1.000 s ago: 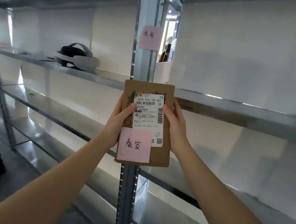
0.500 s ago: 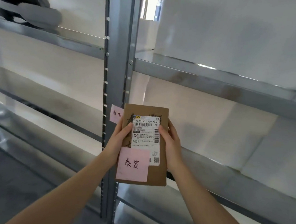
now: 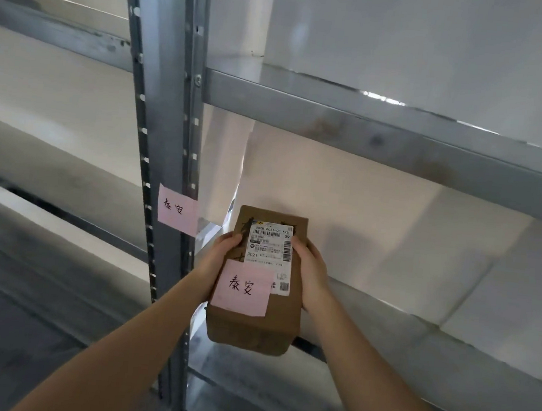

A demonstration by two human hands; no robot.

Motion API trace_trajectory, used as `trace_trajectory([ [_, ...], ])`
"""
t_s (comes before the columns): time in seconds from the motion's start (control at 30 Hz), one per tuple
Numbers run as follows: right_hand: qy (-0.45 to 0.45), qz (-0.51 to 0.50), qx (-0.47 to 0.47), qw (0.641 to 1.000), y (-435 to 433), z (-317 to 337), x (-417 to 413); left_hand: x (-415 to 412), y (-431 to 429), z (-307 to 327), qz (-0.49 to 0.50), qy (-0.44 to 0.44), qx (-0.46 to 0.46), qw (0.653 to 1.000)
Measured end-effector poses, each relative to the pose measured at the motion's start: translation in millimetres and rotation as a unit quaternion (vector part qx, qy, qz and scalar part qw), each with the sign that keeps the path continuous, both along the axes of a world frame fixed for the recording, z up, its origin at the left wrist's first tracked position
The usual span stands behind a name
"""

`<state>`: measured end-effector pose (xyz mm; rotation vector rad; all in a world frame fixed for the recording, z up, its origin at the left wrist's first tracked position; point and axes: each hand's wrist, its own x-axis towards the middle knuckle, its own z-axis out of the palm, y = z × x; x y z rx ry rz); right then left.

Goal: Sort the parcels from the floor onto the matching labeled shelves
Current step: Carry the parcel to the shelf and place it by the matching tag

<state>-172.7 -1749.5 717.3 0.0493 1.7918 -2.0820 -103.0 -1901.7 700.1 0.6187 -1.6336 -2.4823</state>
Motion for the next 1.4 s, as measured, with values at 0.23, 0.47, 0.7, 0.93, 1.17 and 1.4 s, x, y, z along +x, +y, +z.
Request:
trace_trajectory([
  [0.23,-0.038,0.032,0.078,0.996,-9,-20,-32,-25,-4,-19,-0.038,-0.034,-0.011,0.999],
  [0.47,0.032,0.038,0.181,0.982,-5,-12,-33,-32,-2,-9,-0.018,-0.015,-0.075,0.997],
  [0.7,0.084,0.061,0.225,0.969,2,-11,-17,-28,2,-8,-0.014,-0.006,-0.054,0.998],
  [0.93,0.083,0.048,0.234,0.967,7,-11,-7,-25,6,-8,0.000,-0.004,-0.035,0.999],
  [1.17,0.085,0.033,0.229,0.969,9,-15,-4,-22,8,-9,0.000,0.009,-0.037,0.999],
  [1.4,0.240,0.020,0.370,0.897,7,-10,13,-32,6,-17,0.037,0.002,-0.091,0.995],
])
